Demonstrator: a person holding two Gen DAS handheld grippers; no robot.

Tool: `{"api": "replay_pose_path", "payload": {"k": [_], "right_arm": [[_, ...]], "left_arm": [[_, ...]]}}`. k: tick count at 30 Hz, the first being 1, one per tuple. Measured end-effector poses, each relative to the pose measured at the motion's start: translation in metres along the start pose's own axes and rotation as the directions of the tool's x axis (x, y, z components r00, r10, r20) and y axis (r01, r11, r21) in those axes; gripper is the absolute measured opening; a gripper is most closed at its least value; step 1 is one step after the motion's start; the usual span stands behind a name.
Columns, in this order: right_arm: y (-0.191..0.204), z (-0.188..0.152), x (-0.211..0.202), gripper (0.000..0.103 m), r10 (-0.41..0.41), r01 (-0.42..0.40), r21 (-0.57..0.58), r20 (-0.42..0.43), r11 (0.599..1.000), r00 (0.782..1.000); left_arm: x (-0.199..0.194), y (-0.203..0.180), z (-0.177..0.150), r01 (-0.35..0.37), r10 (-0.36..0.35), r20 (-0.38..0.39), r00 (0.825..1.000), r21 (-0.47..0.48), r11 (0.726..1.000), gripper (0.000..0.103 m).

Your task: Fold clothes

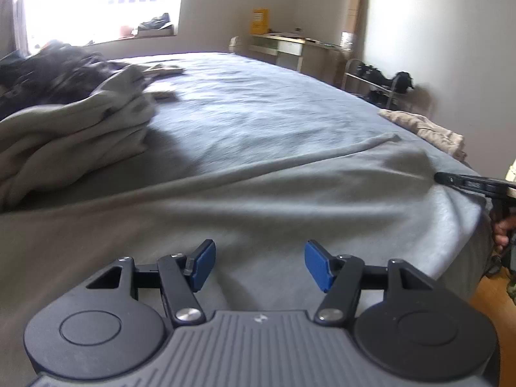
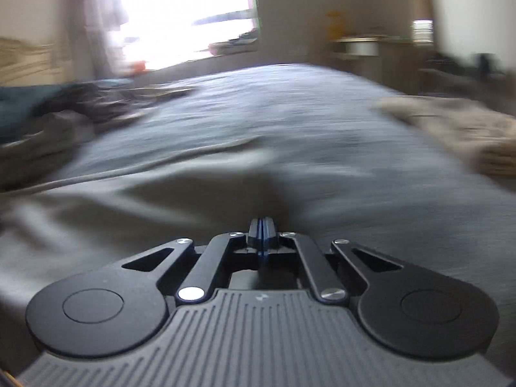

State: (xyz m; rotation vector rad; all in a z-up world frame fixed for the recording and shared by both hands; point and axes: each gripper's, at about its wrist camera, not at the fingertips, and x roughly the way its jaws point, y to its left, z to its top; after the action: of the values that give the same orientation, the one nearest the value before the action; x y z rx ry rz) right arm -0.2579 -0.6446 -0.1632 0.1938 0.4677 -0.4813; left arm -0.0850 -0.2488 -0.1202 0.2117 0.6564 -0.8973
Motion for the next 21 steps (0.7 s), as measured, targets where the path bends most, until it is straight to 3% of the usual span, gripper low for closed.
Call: {"api": "replay_pose_path", "payload": {"k": [1,2,5,7,8,9,11,14,18,21], "right_arm": [[-0.009,0.001,0.002,0.001,-0.058,0.058,0.004,-0.003,0.998,0.998],[-0.019,0.003,0.001,0.002,-0.051,0.051,0.043,-0.002,0.998,0.999],[-0.033,0.015,0.002,0.008,0.040,-0.042,0.147,0.016,0.988,0.999],[-0.034,0.027,0.005,0.024,0.130,-0.134,0.193,0.035,0.972,0.991],[-0.034,0.033,0.008,0.042,0.180,-0.185,0.223,0.042,0.957,0.983],[-0.036,0.038,0.012,0.049,0.231,-0.233,0.269,0.040,0.934,0.972],[-0.042,0.042,0.017,0.049,0.286,-0.280,0.354,0.036,0.892,0.958],[-0.056,0.029,0.008,0.050,0.362,-0.344,0.505,0.066,0.792,0.930],[-0.063,-0.005,-0.037,0.052,0.304,-0.312,0.588,0.116,0.746,0.945],[-0.064,-0.053,-0.076,0.053,0.260,-0.300,0.706,0.168,0.642,0.951]], "left_arm": [[0.006,-0.006,0.004,0.011,-0.011,0.002,1.000,0.010,1.000,0.063],[0.011,-0.012,0.008,0.023,-0.023,0.003,1.000,0.019,1.000,0.063],[0.028,-0.030,0.020,0.058,-0.058,0.011,0.998,0.049,0.997,0.063],[0.037,-0.042,0.028,0.084,-0.086,0.017,0.996,0.069,0.994,0.063],[0.042,-0.048,0.032,0.098,-0.100,0.020,0.995,0.073,0.992,0.063],[0.047,-0.053,0.037,0.112,-0.114,0.021,0.993,0.075,0.991,0.063],[0.056,-0.059,0.044,0.146,-0.147,0.018,0.989,0.065,0.987,0.063],[0.072,-0.066,0.053,0.196,-0.196,0.000,0.981,0.036,0.980,0.063],[0.081,-0.070,0.054,0.221,-0.221,-0.001,0.975,0.022,0.975,0.063],[0.082,-0.068,0.048,0.234,-0.234,-0.011,0.972,0.001,0.972,0.063]]}}
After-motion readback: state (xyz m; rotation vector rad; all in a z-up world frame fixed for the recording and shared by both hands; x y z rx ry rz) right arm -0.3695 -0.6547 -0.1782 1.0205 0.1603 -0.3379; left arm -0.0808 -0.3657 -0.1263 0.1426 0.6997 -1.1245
